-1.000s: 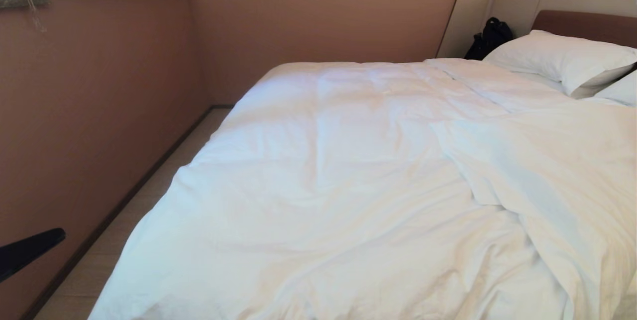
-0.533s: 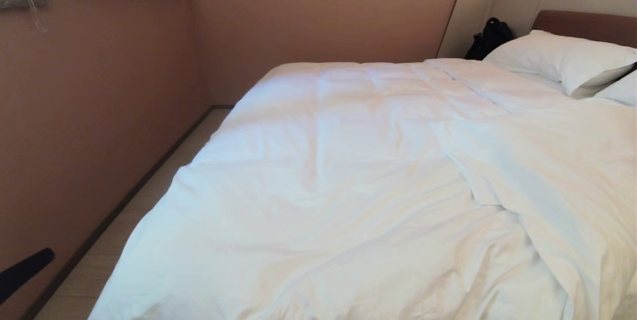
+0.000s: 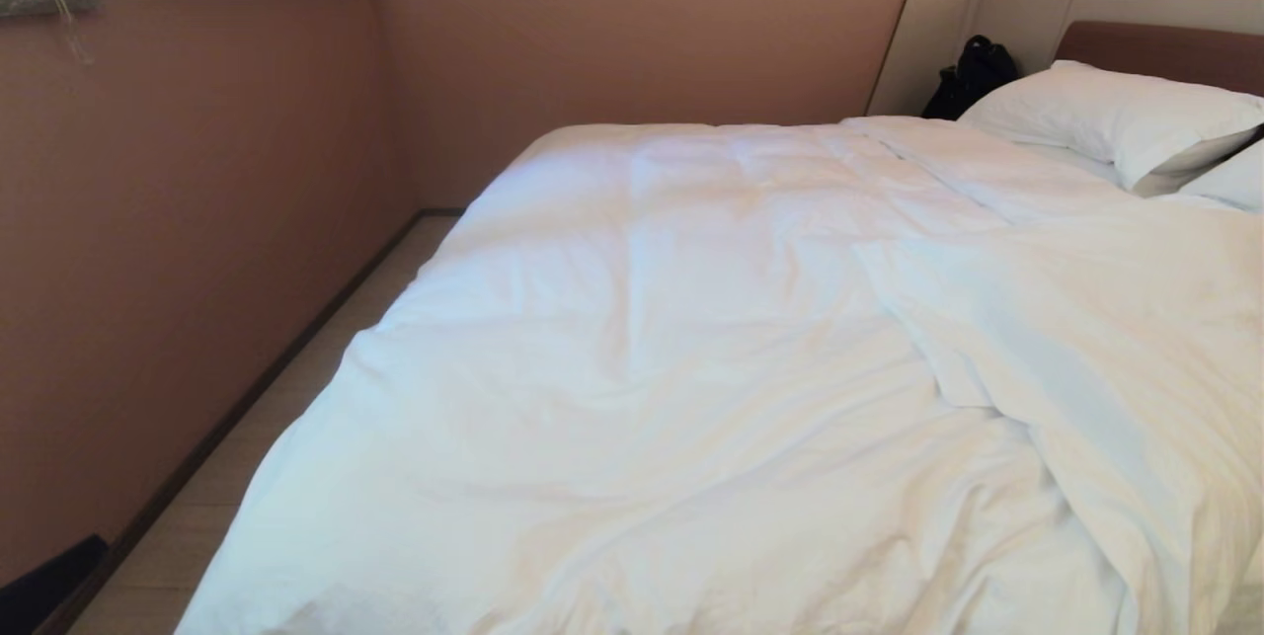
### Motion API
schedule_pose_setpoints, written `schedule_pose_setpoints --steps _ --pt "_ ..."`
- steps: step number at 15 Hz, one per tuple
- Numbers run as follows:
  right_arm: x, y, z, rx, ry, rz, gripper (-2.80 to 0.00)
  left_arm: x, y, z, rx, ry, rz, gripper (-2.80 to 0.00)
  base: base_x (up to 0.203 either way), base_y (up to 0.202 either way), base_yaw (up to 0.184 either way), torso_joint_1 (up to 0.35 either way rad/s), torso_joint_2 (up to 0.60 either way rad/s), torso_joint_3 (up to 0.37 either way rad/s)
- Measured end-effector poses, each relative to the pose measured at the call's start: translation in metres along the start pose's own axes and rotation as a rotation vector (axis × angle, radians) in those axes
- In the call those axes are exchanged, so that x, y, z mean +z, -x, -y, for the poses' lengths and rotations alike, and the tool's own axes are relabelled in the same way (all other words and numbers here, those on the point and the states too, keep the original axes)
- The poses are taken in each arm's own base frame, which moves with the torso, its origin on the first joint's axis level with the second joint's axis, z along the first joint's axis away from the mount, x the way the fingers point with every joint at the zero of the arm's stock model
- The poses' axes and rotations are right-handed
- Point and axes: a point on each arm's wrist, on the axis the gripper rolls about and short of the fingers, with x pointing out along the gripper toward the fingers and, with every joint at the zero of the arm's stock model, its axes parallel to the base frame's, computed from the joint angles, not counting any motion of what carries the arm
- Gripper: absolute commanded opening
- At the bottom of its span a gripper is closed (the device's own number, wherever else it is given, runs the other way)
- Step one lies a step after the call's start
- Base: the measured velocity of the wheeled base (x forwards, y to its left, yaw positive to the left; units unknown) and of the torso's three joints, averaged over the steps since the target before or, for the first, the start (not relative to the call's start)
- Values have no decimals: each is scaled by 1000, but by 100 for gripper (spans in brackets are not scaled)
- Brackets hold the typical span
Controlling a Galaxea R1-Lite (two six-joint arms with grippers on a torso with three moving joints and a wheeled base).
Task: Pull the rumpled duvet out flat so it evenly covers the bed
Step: Hold the folded corner of the quilt
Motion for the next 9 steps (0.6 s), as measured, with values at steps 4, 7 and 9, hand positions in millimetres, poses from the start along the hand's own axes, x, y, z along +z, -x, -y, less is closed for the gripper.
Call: schedule_pose_setpoints --steps 4,7,9 --pt "0 0 0 0 0 0 -280 -11 13 2 -55 -101 5 -280 0 0 0 0 0 0" --pt "0 0 0 0 -1 -1 -280 -20 22 2 -106 -164 19 -280 0 0 0 0 0 0" --pt "0 0 0 0 -1 0 -280 -26 29 2 -133 -188 35 -280 0 0 0 0 0 0"
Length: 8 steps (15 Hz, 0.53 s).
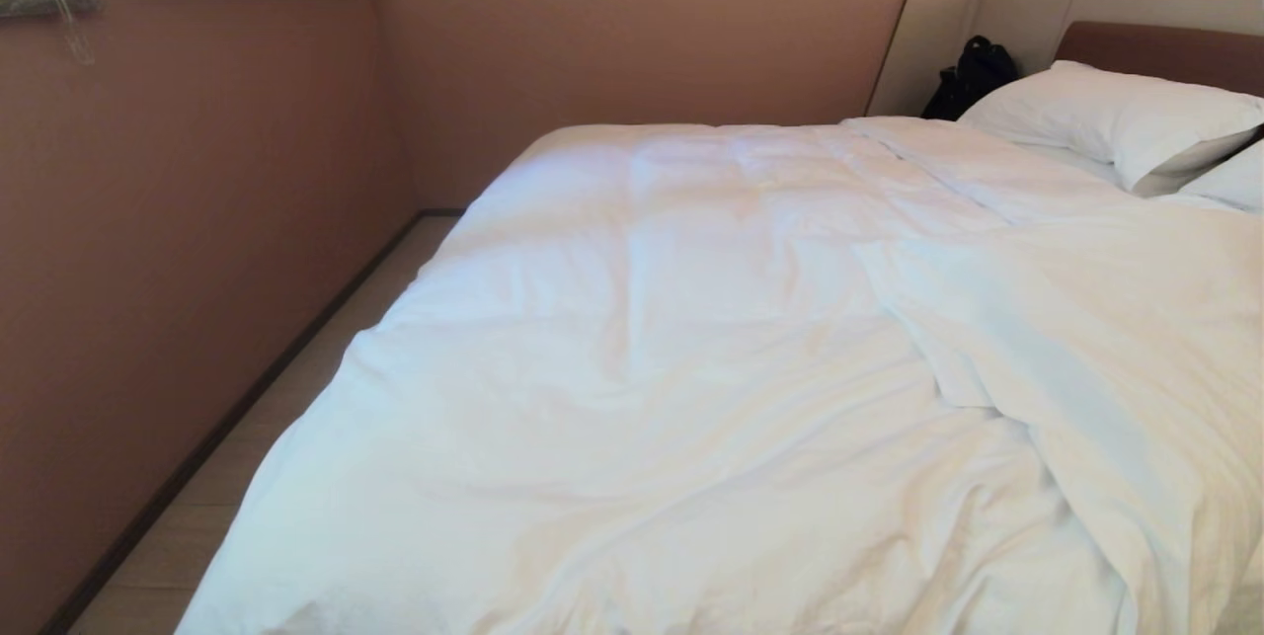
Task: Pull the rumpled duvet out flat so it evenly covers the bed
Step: Hold the folded corner of the quilt
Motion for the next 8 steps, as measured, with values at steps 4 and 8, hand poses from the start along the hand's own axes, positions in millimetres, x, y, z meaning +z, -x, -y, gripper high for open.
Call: schedule_pose_setpoints --steps 4,8 --pt "0 0 0 0 0 0 -280 -11 14 4 -26 -76 37 -280 0 0 0 0 0 0" --pt "0 0 0 0 0 0 -280 -26 30 7 -11 -112 67 -280 0 0 0 0 0 0"
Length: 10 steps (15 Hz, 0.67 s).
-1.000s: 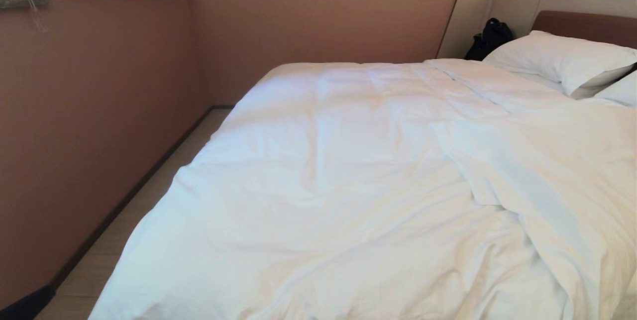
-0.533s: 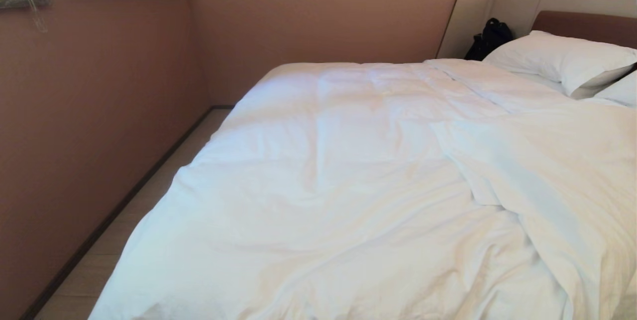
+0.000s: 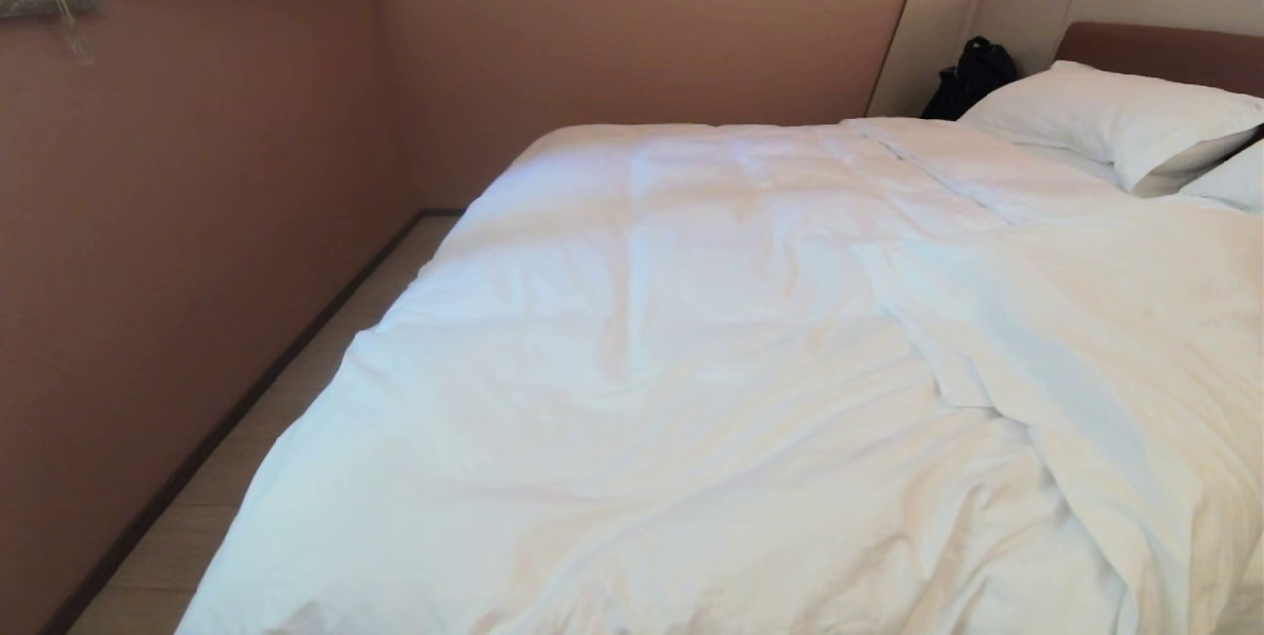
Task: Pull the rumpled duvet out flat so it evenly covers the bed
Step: Hold the folded corner of the quilt
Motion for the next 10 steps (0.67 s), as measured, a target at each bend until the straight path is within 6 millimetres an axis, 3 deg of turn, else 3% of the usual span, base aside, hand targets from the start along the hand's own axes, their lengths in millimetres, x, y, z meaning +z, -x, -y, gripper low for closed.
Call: schedule_pose_setpoints --steps 5,10 --pt "0 0 0 0 0 0 -280 0 10 1 140 -180 81 -280 0 0 0 0 0 0" --pt "0 0 0 0 0 0 -280 -8 9 -8 401 -345 59 -280 0 0 0 0 0 0"
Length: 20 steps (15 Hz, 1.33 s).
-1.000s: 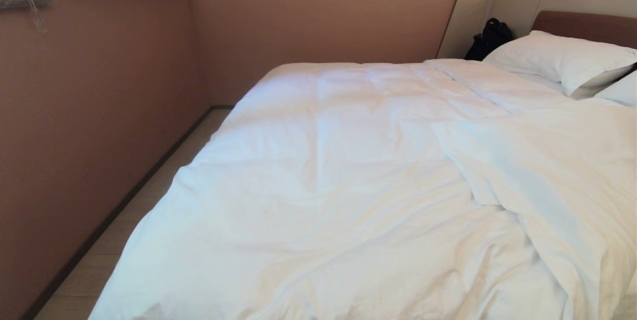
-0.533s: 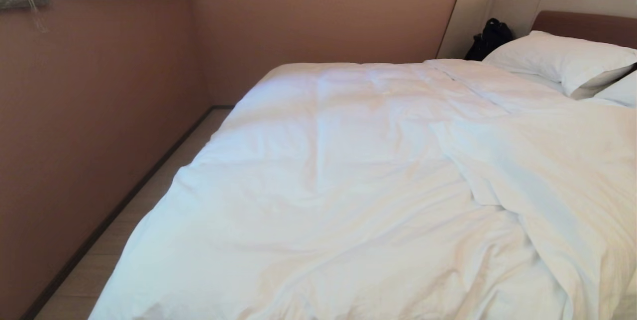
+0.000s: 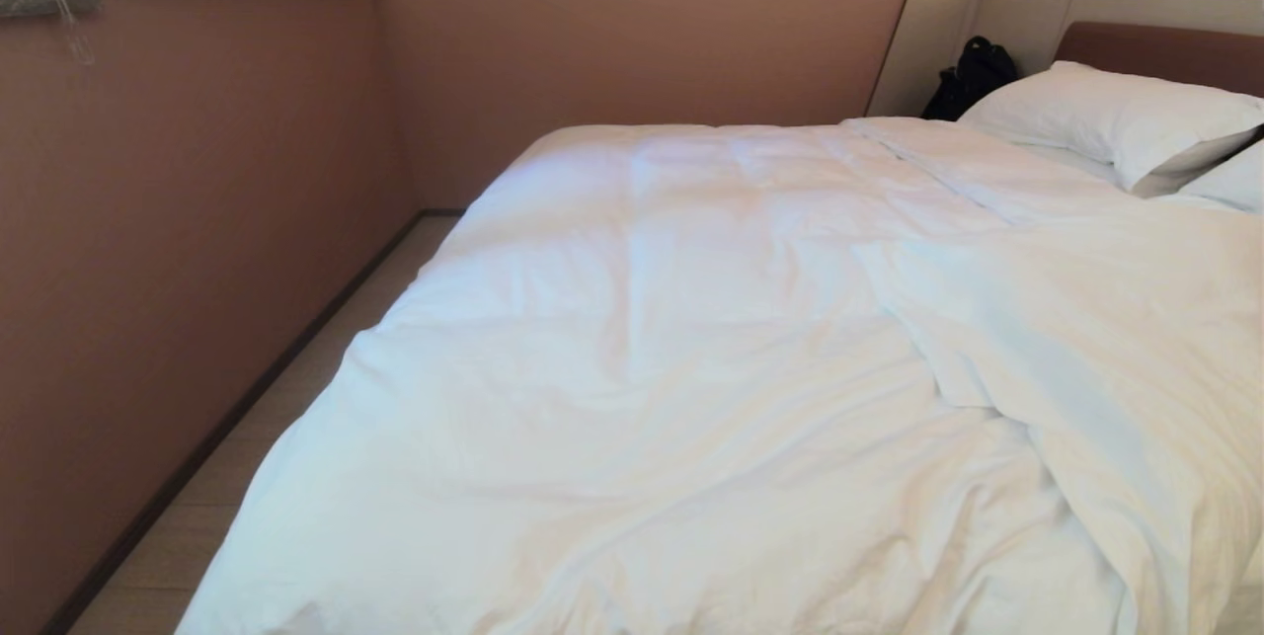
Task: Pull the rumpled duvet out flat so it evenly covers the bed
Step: Hold the folded corner of the quilt
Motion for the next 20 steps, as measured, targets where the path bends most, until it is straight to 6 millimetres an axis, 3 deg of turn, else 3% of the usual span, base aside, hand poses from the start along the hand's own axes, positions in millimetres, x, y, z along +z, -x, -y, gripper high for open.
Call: schedule_pose_setpoints --steps 14,20 --pt "0 0 0 0 0 0 -280 -38 -9 1 75 -38 -142 -280 0 0 0 0 0 0" --pt "0 0 0 -1 0 0 -280 -44 -10 1 76 -39 -165 -280 0 0 0 0 0 0"
